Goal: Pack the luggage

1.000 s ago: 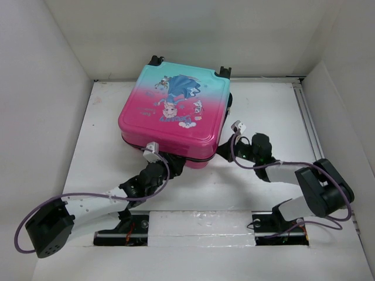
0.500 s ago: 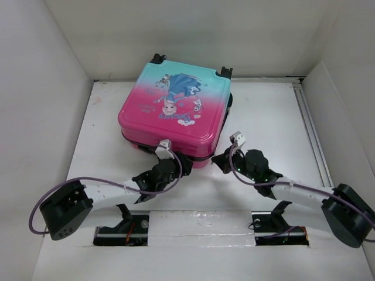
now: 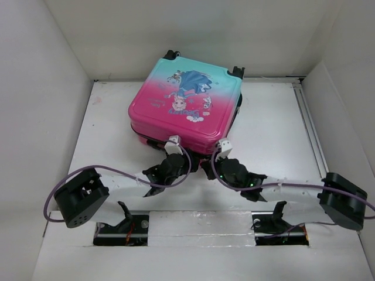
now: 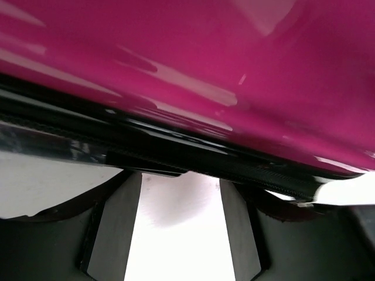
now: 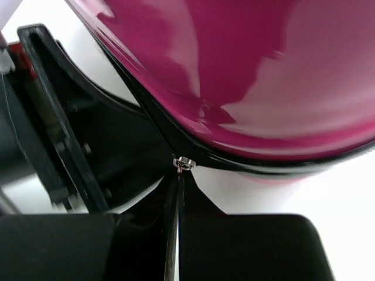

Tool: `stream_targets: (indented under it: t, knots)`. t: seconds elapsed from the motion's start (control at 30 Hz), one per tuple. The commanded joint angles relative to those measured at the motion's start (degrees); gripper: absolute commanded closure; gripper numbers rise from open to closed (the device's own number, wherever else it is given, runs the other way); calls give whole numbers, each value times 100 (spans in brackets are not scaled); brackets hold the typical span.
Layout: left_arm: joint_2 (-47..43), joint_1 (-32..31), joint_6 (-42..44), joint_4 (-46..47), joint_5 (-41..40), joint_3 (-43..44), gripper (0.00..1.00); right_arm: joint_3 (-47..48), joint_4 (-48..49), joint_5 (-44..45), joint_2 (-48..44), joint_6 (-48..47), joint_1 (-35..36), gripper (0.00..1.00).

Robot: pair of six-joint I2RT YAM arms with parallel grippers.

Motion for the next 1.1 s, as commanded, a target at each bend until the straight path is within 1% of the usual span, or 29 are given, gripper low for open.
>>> stream_targets:
  t: [0.0,0.03,0.1,0.17,0.2,0.23,0.3,0.33,0.37,0.4,0.43,0.5,0.53,0.57,0.6,0.63,0.67,0.73,0.77,0.8,0.83,0.87,0.9,0.97,1.0,1.03,1.07]
  knots:
    - [112,43,120,998,52,614,49,420,126,203,532,554,644,100]
    - [112,42,120,998,52,614,49,473,259,204,812,650,644,100]
    - [7,42,172,998,-9,614,49,534,418,345,946,730,644,100]
    - [-265,42,173,656,-306,317,46,483,471,415,947,730,644,100]
    - [-693,42,121,516,-448,176,44,430,471,467,947,660,644,100]
    - [-949,42,42,210,-588,27,38,429,419,468,947,659,644,100]
    - [-1538,42,-37,-230,-1052,-342,30,377,418,468,894,659,591,100]
    - [-2193,42,-38,-511,-1229,-405,28,324,418,389,833,659,591,100]
    - [-2557,112,-38,-1088,-1614,-405,27,324,297,389,833,590,539,100]
    - [-2908,113,-90,-1337,-1835,-458,27,376,200,389,833,520,539,100]
    - [-3564,287,-91,-1523,-2038,-458,27,429,138,389,833,519,539,100]
    - [-4035,577,-4,-1612,-2294,-362,26,429,137,450,833,519,539,100]
    - [-4150,752,-3,-1612,-2469,-179,24,429,137,450,780,519,539,100]
    - [-4151,1172,-3,-1560,-2470,-46,24,429,137,389,780,449,539,100]
    - [-4021,1411,58,-1403,-2470,112,23,429,137,389,780,449,539,100]
    - [-3854,1683,59,-1402,-2236,479,23,429,-2,389,780,449,539,100]
    - [-3487,2365,-98,-1402,-1990,700,23,482,-73,389,780,396,539,100]
    - [-3116,3237,-231,-1402,-1235,1052,23,482,-153,389,597,396,539,100]
    - [-2940,3694,-362,-1349,-405,1228,23,482,-153,389,543,396,539,100]
    - [-2564,4603,-607,-1201,39,1229,23,430,-153,389,543,396,539,100]
    - [-2325,5048,-783,-921,443,1229,25,429,-205,389,473,335,539,100]
    - [-2071,5478,-968,-770,1431,1299,25,429,-293,389,420,334,539,100]
    - [-1433,6170,-1091,-629,1945,1378,27,429,-293,389,420,334,539,100]
    - [-771,6475,-1321,-558,2528,1632,29,429,-293,327,367,334,539,100]
    - [-463,6476,-1321,-401,2870,1877,30,429,-354,257,367,334,539,100]
    - [141,6476,-1243,-400,2943,2045,30,429,-355,257,367,334,539,100]
    - [425,6476,-1242,-400,3057,2195,30,429,-355,257,367,334,539,100]
